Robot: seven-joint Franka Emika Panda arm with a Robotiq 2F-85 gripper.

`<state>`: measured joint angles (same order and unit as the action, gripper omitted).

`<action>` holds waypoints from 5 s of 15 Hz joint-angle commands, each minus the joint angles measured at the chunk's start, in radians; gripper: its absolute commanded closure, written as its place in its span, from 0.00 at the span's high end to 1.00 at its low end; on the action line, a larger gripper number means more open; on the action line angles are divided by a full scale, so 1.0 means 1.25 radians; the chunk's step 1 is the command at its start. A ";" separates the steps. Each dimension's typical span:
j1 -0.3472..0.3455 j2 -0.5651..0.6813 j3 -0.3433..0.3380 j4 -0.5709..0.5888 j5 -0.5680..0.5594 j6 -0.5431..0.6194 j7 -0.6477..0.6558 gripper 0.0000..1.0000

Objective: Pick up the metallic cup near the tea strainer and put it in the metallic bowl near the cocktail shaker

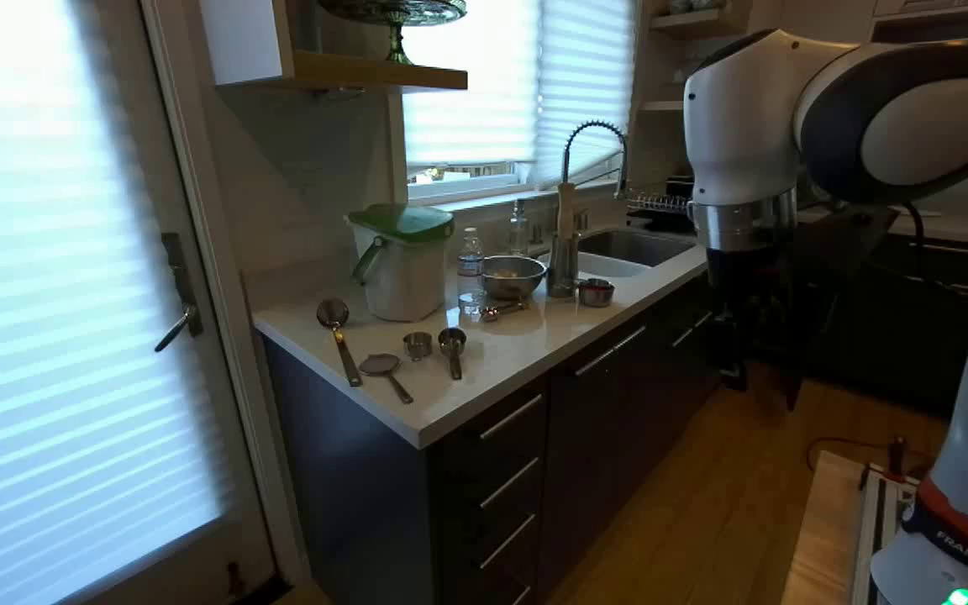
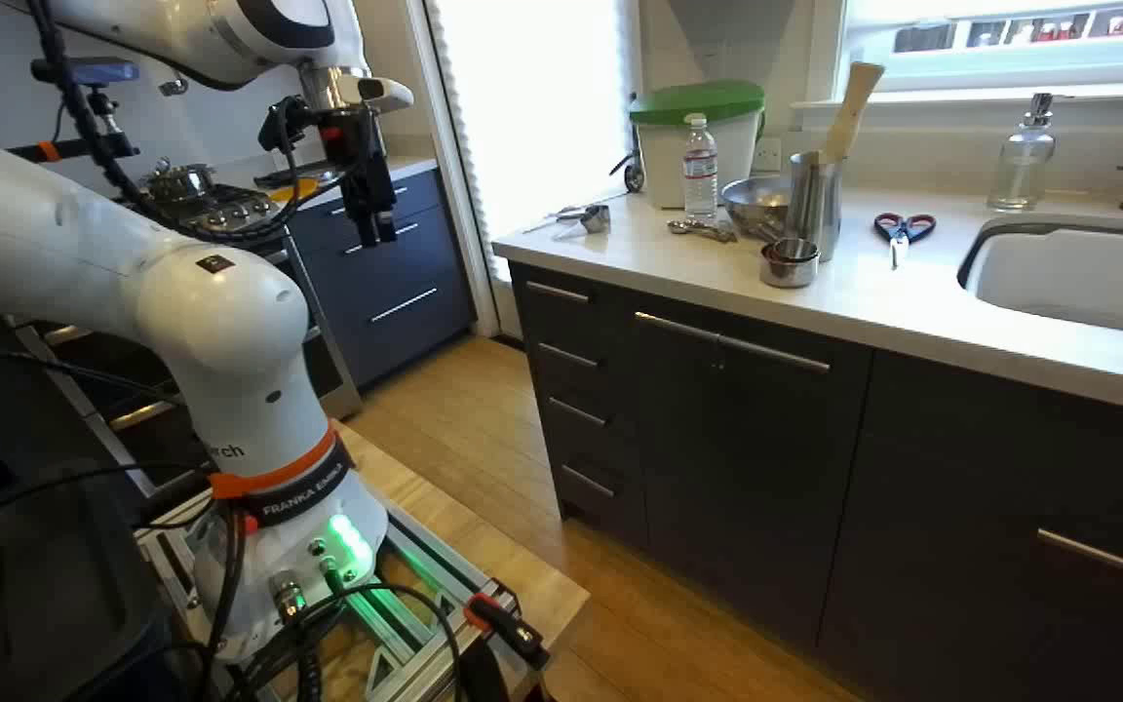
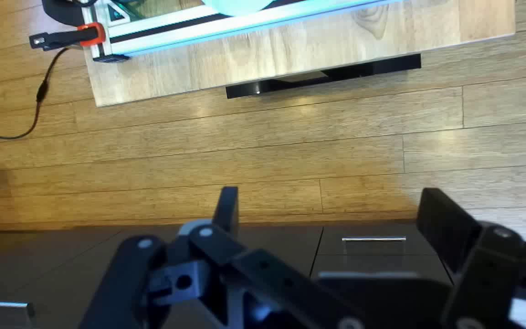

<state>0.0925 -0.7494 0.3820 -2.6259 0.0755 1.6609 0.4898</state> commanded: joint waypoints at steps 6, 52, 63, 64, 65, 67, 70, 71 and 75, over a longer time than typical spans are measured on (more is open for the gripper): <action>0.011 0.003 -0.010 0.001 -0.006 -0.002 0.006 1.00; 0.157 0.967 -0.210 0.928 -0.277 0.256 0.443 1.00; 0.145 0.994 -0.236 0.943 -0.238 0.307 0.450 1.00; 0.147 1.002 -0.242 0.948 -0.237 0.315 0.450 1.00; 0.148 1.008 -0.246 0.951 -0.234 0.321 0.450 1.00; 0.155 1.028 -0.252 0.967 -0.232 0.321 0.455 1.00; 0.165 1.061 -0.260 0.999 -0.232 0.314 0.464 1.00; 0.167 1.071 -0.262 1.010 -0.232 0.315 0.466 1.00; 0.175 1.119 -0.274 1.061 -0.231 0.315 0.472 0.94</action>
<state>0.2899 0.5902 0.0678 -1.3689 -0.2314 2.0568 1.0623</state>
